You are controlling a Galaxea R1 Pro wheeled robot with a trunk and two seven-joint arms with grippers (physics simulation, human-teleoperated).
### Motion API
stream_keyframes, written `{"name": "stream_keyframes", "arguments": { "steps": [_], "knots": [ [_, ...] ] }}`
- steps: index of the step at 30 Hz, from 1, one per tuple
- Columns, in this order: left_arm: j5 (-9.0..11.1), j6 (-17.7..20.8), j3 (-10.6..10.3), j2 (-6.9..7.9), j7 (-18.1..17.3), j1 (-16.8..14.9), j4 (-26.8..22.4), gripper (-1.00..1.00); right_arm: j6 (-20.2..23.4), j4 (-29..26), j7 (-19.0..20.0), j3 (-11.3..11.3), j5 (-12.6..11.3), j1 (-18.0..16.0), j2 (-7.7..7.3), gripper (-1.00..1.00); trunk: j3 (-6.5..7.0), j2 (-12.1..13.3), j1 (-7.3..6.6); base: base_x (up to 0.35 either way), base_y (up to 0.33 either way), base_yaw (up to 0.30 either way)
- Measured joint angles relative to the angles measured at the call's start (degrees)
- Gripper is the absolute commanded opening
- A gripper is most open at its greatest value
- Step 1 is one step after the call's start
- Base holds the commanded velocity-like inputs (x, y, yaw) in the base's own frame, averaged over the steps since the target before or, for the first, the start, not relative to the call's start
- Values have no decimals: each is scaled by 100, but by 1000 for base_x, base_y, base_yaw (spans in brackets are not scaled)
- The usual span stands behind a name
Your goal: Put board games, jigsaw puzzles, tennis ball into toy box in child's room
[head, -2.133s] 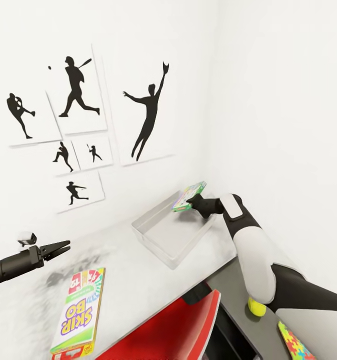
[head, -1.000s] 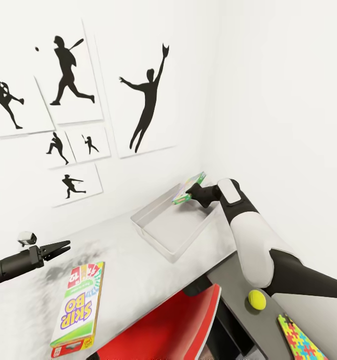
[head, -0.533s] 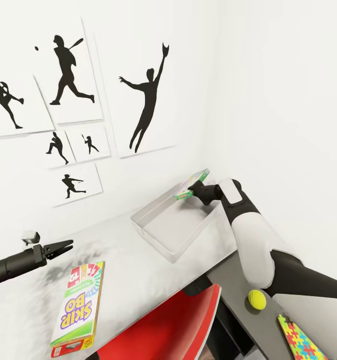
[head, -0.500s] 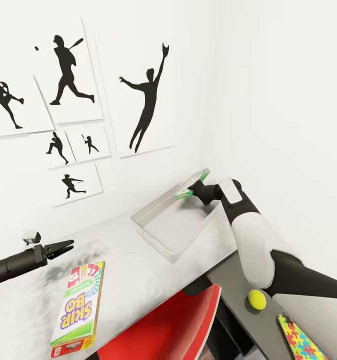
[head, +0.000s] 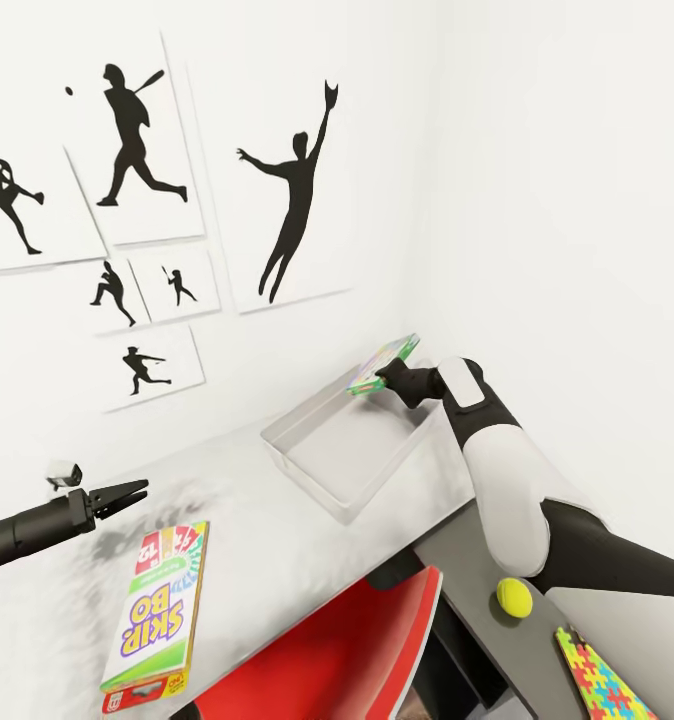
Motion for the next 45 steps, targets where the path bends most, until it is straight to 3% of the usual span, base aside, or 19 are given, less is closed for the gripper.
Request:
{"name": "stream_keyframes", "arguments": {
  "steps": [30, 45],
  "knots": [
    [16, 21, 0, 15, -1, -7, 0, 100, 207, 14, -148, -18, -12, -9, 51, -100, -224, 0, 0, 0, 0, 0],
    [24, 30, 0, 15, -1, -7, 0, 100, 292, 52, -460, -19, -36, -64, 51, -100, -344, -1, 0, 0, 0, 0]
  ]
}}
